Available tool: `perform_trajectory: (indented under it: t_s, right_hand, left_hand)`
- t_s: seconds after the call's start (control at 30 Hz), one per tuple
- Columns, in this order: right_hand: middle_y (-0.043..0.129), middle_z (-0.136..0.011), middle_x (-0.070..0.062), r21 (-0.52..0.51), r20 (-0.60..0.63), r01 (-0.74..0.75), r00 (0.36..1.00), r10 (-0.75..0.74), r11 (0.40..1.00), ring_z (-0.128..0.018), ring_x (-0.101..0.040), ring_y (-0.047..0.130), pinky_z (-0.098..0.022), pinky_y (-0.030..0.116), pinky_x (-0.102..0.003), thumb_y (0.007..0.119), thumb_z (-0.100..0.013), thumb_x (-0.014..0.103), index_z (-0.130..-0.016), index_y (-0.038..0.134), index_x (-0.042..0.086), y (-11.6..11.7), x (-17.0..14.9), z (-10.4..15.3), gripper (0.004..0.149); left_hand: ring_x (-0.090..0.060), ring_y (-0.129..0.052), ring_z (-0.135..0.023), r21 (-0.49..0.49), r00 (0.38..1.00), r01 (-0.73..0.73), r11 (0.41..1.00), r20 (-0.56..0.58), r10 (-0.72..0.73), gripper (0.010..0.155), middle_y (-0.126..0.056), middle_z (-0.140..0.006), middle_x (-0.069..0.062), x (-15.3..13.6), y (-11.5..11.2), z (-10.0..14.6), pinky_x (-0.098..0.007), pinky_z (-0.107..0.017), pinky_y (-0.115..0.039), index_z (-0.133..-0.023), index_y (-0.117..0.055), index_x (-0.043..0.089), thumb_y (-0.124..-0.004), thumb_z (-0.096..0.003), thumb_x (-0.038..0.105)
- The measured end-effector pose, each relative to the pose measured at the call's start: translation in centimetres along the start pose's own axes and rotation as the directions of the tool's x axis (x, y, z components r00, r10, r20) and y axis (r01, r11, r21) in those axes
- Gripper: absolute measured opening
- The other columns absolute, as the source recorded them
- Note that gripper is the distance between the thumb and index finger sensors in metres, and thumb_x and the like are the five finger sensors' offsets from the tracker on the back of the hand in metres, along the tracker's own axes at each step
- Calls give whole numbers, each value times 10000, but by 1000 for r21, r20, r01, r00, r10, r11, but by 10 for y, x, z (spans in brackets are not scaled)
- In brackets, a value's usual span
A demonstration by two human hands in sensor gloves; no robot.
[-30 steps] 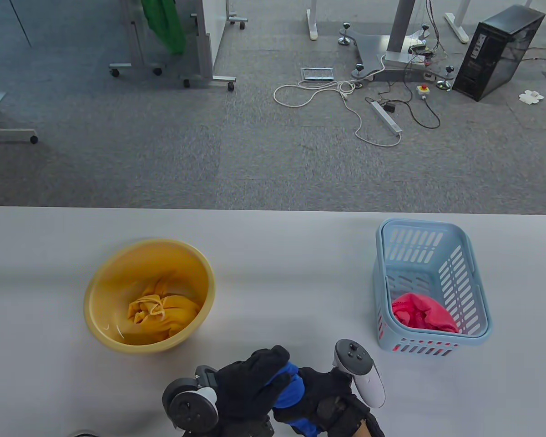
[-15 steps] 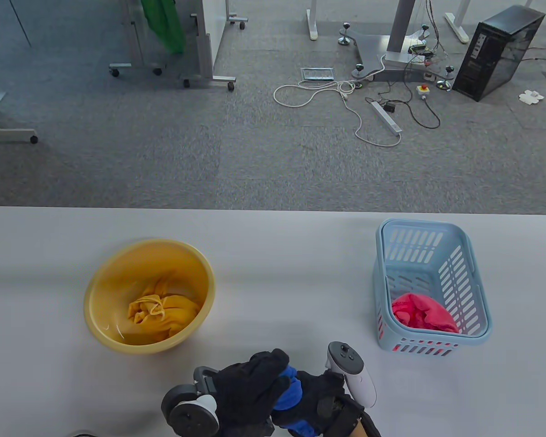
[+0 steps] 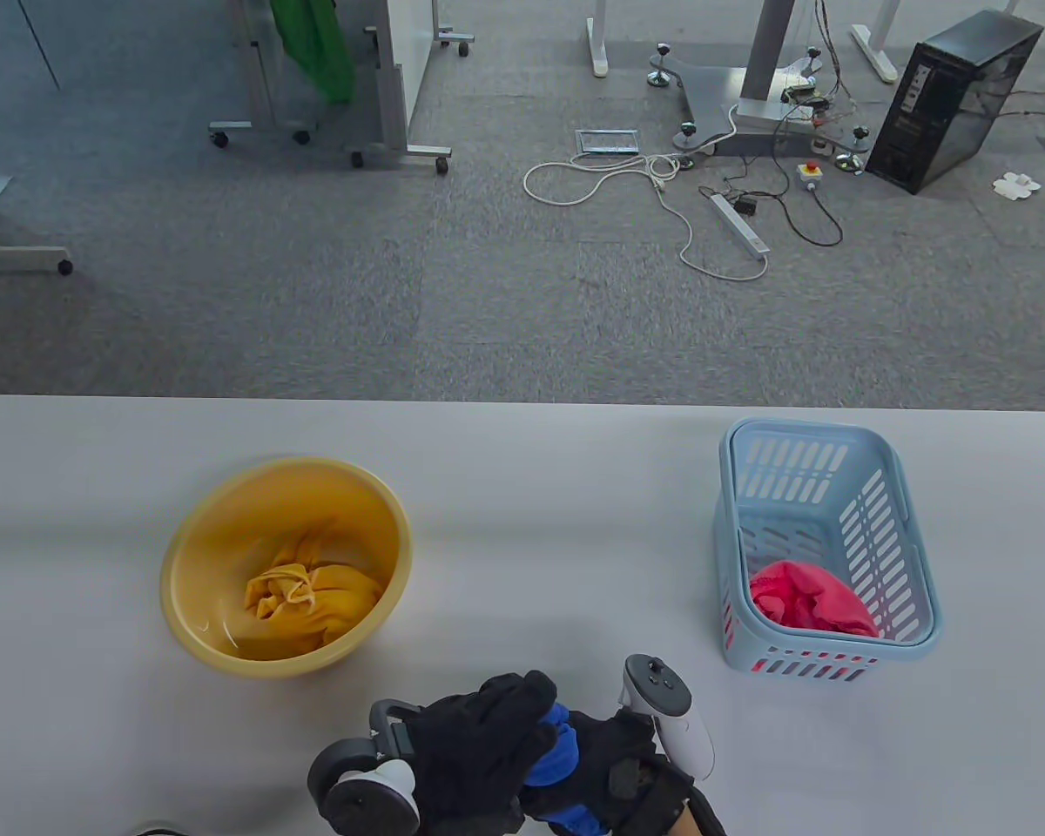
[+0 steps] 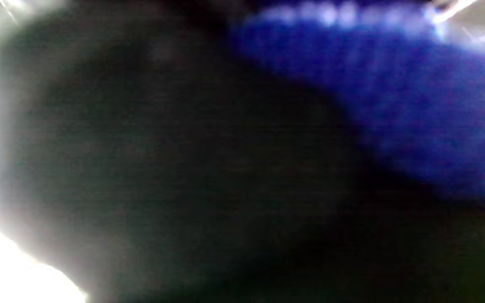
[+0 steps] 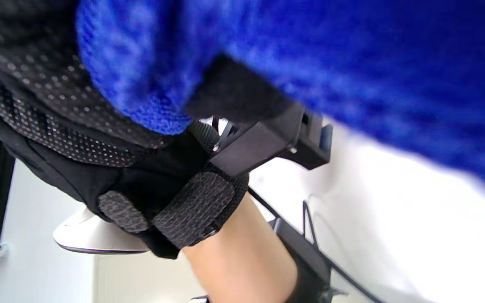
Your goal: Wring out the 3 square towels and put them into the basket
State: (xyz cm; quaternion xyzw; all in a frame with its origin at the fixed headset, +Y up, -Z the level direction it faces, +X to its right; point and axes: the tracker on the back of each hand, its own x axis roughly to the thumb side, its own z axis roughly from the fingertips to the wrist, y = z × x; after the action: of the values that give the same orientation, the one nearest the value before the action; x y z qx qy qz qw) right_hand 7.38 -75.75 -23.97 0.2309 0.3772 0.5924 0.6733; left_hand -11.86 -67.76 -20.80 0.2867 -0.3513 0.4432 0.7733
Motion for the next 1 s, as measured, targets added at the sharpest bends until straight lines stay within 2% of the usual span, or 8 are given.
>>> perform_trajectory:
  t_s: [0.17, 0.4, 0.47, 0.53, 0.73, 0.83, 0.9, 1.0]
  right_hand:
    - [958, -580, -93, -137, -49, -182, 983, 177, 974, -220, -197, 983, -122, 921, -298, 1079, -414, 381, -928, 739, 107, -4, 10, 11, 674]
    - [939, -621, -95, -307, -108, -360, 933, 343, 881, -247, -206, 986, -150, 926, -305, 1077, -414, 381, -979, 695, 127, -5, 20, 18, 728]
    - [938, -644, -100, -380, -139, -427, 904, 405, 821, -265, -218, 995, -166, 930, -315, 1085, -400, 372, -972, 704, 123, -3, 24, 20, 731]
    - [933, -676, -98, -403, -171, -478, 877, 449, 780, -306, -235, 1003, -205, 936, -329, 1084, -399, 369, -973, 702, 131, -2, 27, 22, 730]
    - [919, -715, -104, -495, -225, -559, 822, 523, 665, -358, -261, 1003, -258, 932, -361, 1082, -402, 347, -990, 691, 151, 2, 32, 25, 732]
    - [914, -730, -105, -541, -272, -620, 769, 579, 569, -377, -269, 1001, -274, 929, -368, 1080, -405, 343, -994, 686, 157, 5, 35, 27, 733]
    - [919, -725, -104, -582, -309, -674, 702, 642, 456, -371, -272, 1003, -268, 929, -368, 1083, -398, 339, -984, 702, 166, 7, 37, 29, 720]
    - [917, -729, -102, -595, -343, -715, 638, 689, 366, -376, -272, 1002, -273, 927, -369, 1082, -399, 338, -983, 701, 171, 10, 40, 31, 717]
  left_hand:
    - [-282, -982, -73, 9, 985, -102, 995, -136, 103, 478, -943, -667, -214, -12, -3, 6, -285, 2, -820, -889, -900, 227, -814, -510, 504]
    - [-312, -998, -130, 15, 946, -148, 989, -288, 146, 503, -941, -729, -198, -24, -4, 11, -301, -36, -843, -933, -872, 232, -817, -520, 515]
    - [-336, -1003, -161, 25, 916, -172, 985, -364, 169, 514, -936, -755, -203, -27, -4, 13, -320, -69, -851, -950, -860, 222, -826, -526, 510]
    - [-353, -1007, -193, 17, 886, -202, 979, -423, 190, 527, -927, -781, -205, -29, -4, 14, -334, -90, -860, -968, -841, 213, -829, -531, 505]
    - [-375, -1019, -264, 16, 833, -243, 970, -508, 218, 554, -911, -829, -204, -35, -5, 16, -354, -133, -876, -998, -811, 202, -829, -538, 510]
    - [-388, -1035, -313, -6, 772, -296, 955, -591, 235, 548, -917, -866, -196, -40, -3, 17, -367, -157, -885, -1009, -823, 228, -829, -541, 512]
    - [-397, -1046, -345, -5, 730, -335, 942, -634, 256, 552, -919, -876, -202, -43, -3, 18, -380, -173, -889, -1015, -820, 221, -834, -543, 507]
    - [-397, -1055, -355, 9, 702, -351, 936, -660, 269, 565, -928, -870, -207, -46, -4, 20, -384, -174, -891, -1016, -814, 195, -837, -543, 503]
